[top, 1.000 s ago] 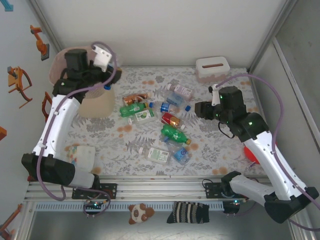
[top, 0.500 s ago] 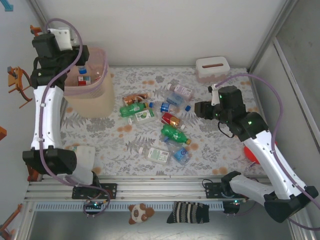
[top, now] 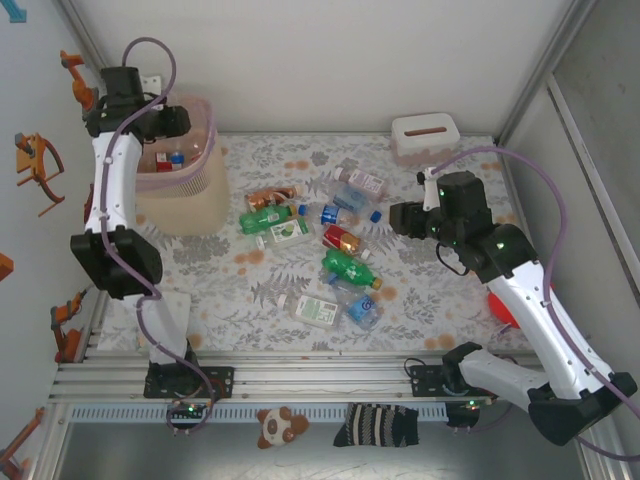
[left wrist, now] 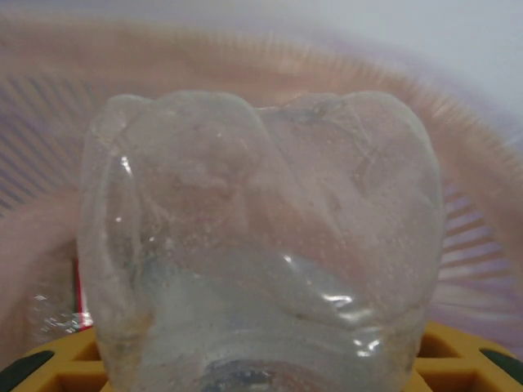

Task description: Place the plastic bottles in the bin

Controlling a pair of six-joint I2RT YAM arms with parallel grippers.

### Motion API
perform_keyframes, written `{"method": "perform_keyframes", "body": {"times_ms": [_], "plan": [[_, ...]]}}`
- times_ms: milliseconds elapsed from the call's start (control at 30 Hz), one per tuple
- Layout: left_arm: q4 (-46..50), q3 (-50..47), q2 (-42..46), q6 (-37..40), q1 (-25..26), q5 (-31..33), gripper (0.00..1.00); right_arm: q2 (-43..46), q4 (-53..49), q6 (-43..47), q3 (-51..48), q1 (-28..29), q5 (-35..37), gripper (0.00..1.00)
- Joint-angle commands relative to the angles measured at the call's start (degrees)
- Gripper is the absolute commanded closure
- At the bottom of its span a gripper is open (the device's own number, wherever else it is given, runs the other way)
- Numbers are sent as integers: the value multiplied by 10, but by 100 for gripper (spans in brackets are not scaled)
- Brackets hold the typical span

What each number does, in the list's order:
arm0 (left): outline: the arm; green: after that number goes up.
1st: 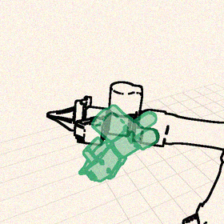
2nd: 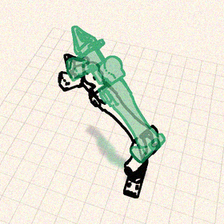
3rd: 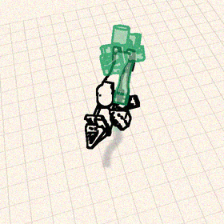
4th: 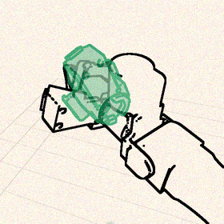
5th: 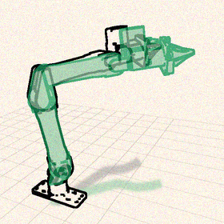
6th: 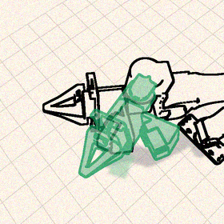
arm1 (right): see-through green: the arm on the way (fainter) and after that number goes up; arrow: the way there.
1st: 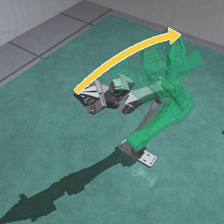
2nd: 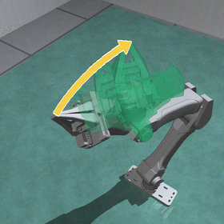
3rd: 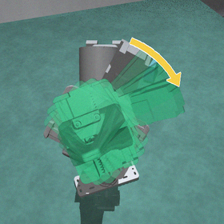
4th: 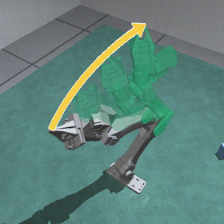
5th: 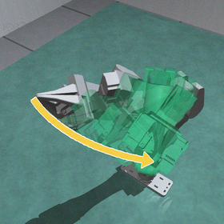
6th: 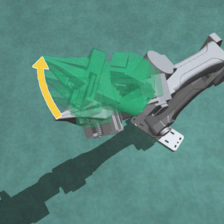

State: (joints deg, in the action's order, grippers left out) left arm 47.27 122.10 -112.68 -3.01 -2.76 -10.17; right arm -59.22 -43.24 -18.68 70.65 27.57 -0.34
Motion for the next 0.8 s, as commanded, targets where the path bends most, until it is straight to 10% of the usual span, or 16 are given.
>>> {"method": "perform_keyframes", "body": {"times_ms": [0, 767], "plan": [[59, 19, -22, -8, -2, -33, 53, 8, -5, -6, 5, 1, 11, 41], [72, -35, -84, 1, 5, -46, 34, 10, -17, -5, 4, 2, 11, 41]]}}
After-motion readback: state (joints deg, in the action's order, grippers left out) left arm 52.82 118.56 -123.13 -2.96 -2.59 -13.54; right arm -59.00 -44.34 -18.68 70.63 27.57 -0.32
